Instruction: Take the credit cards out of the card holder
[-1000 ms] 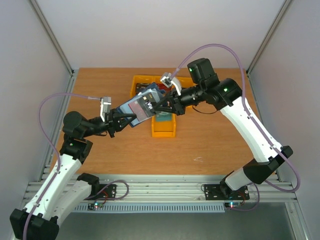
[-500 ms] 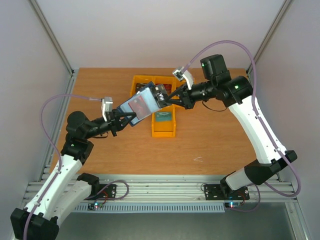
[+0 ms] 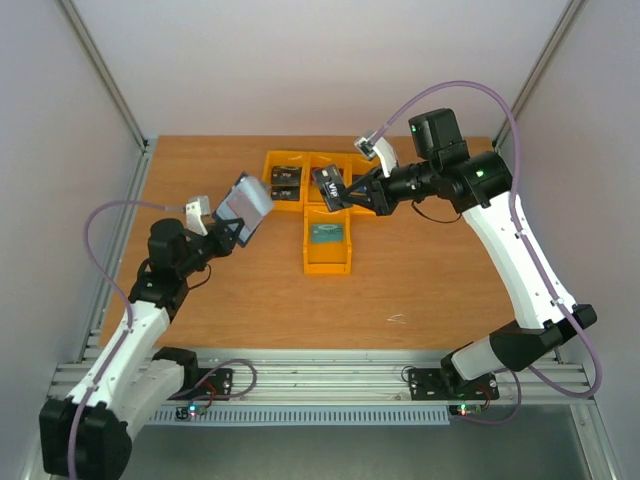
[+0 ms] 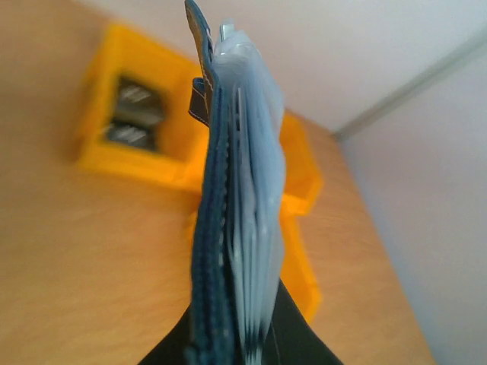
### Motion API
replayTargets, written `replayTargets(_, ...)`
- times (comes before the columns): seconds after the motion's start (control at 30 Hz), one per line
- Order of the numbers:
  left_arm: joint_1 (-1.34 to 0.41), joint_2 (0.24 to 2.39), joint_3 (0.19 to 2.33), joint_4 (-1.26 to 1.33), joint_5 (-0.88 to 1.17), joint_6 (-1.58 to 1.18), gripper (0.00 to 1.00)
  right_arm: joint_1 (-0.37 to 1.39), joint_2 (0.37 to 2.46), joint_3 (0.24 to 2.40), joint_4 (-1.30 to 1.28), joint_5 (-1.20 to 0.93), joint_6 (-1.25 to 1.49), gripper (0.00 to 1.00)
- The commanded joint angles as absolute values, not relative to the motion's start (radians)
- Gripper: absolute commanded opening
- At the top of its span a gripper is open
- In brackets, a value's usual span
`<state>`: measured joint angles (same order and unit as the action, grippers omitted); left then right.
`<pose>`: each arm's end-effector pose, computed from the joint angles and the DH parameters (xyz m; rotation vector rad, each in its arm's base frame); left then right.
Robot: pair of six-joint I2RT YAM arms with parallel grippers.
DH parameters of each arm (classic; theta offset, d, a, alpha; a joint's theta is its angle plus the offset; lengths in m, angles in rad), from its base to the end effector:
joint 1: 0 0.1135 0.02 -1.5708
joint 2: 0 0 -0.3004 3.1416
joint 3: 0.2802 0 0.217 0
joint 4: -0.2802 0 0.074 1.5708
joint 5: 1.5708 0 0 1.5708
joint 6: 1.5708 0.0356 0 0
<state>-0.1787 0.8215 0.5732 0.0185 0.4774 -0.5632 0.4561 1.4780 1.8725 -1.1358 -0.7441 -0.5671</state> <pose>0.1301 -0.0401 0.3163 -0.0030 1.8787 -0.9487 0.2008 0.1254 0.4805 -1.3834 1.7046 0.7902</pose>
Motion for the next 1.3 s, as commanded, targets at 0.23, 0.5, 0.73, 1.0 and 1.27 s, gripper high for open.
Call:
replayTargets(0.23, -0.05, 1.043, 0.368, -0.016, 0.301, -0.963, 0.0, 0.452, 1.514, 1.818, -1.166, -0.807, -0.552, 0.01)
replayTargets(0.5, -0.014, 1.059, 0.305, -0.205, 0.103, -1.096, 0.11, 0.452, 1.594, 1.894, -1.205, -0.847, -0.578, 0.01)
replayTargets(0.73, -0.012, 0.982, 0.339, -0.441, -0.059, -1.128, 0.57, 0.467, 1.631, 1.941, -1.199, -0.848, -0.558, 0.01)
replayTargets(1.0, -0.012, 0.845, 0.499, -0.719, -0.213, -1.056, 0.89, 0.5, 1.605, 1.948, -1.208, -0.764, -0.501, 0.01)
replayTargets(1.27, -0.012, 0.639, 0.638, -0.391, -0.108, -0.451, 0.97, 0.506, 1.631, 2.045, -1.333, -0.702, -0.435, 0.01)
